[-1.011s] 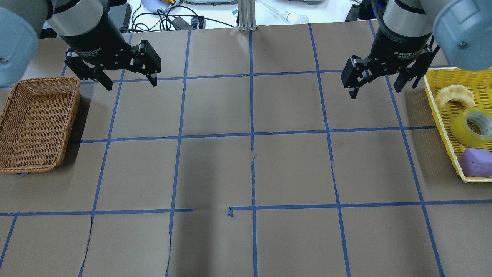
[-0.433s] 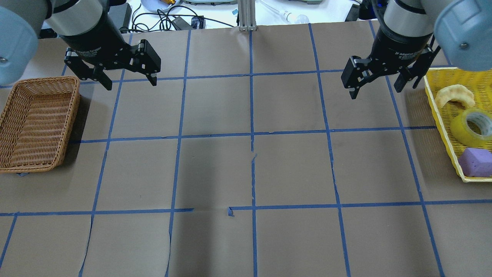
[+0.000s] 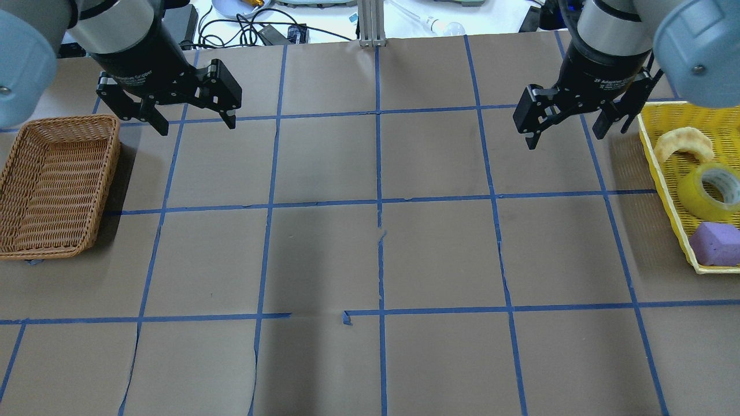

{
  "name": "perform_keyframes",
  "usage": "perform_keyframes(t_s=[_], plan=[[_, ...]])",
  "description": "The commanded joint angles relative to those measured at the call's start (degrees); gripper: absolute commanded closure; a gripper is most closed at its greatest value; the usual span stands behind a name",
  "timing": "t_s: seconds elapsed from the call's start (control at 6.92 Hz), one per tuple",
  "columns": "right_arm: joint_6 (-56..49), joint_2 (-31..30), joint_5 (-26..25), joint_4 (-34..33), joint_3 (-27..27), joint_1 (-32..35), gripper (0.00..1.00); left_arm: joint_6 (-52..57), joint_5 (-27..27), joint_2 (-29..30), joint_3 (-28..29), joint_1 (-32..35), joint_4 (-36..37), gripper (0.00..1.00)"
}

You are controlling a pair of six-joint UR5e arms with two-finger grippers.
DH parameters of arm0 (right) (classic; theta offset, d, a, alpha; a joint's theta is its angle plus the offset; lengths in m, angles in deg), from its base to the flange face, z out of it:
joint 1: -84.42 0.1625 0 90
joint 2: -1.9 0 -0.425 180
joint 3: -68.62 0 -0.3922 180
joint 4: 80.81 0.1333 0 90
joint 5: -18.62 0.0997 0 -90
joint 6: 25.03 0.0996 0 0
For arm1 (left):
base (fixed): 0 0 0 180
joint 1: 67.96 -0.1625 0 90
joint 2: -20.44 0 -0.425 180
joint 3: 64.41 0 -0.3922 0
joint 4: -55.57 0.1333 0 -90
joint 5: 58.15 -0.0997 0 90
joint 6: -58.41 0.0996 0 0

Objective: Transfer tape with both arms

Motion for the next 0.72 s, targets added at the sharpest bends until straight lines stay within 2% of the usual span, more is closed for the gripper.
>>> perform_keyframes(t_s=[0.0,0.58], plan=[[-0.1,0.1,-0.1,0.0,-0.1,0.0,0.00,-0.1,-0.1,0.0,0.0,0.0,0.0,0.00],[0.0,1.4,0.1,-0.9,-1.0,0.0,0.00,-0.1,-0.1,0.0,-0.1,0.1,0.1,0.00]])
